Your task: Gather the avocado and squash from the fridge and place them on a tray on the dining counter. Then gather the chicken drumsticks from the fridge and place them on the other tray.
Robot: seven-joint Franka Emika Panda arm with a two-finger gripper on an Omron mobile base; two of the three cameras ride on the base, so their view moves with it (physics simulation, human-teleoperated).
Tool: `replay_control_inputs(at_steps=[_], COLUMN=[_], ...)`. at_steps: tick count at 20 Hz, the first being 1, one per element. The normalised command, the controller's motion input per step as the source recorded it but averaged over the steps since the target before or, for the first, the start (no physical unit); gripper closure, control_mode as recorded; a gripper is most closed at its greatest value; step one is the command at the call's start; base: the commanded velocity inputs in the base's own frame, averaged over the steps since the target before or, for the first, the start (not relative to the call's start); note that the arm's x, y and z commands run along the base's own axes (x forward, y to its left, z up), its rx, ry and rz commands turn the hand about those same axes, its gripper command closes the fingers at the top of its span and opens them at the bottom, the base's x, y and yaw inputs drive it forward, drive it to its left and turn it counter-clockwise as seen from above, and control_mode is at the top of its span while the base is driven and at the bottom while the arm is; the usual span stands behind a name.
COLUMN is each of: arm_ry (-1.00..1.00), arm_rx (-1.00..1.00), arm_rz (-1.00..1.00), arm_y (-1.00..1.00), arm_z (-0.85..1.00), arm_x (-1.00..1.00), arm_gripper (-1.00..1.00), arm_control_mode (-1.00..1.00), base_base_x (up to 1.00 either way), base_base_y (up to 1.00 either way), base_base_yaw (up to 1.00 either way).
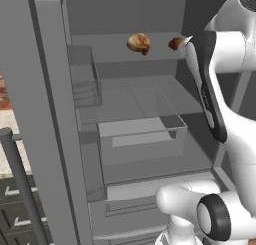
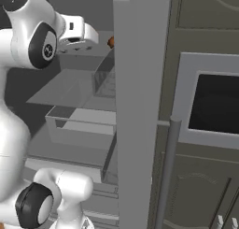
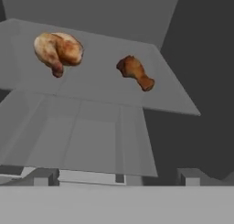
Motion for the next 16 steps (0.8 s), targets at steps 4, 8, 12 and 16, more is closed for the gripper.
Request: replay_control_inputs(at_steps=[4, 8, 12, 16], arm_ry=[0.10, 0.11, 0.09, 0.03], arm_rx=[-0.05, -0.05, -0.02, -0.02], arm_rz=[0.00, 0.00, 0.00, 0.00], arm_y=[-0.07, -0.17, -0.29, -0.23], arm_z=[-0.23, -0.24, -0.01, 0.00], arm_x=[0.68, 0.57, 0.46, 0.43], arm_gripper=[-1.00, -1.00, -1.00, -1.00], arm_control_mode=[-1.00, -1.00, -1.00, -1.00], base_base_x=[0.00, 0.00, 0.00, 0.00], base_base_y=[0.00, 0.00, 0.00, 0.00], base_base_yaw=[0.00, 0.00, 0.00, 0.00])
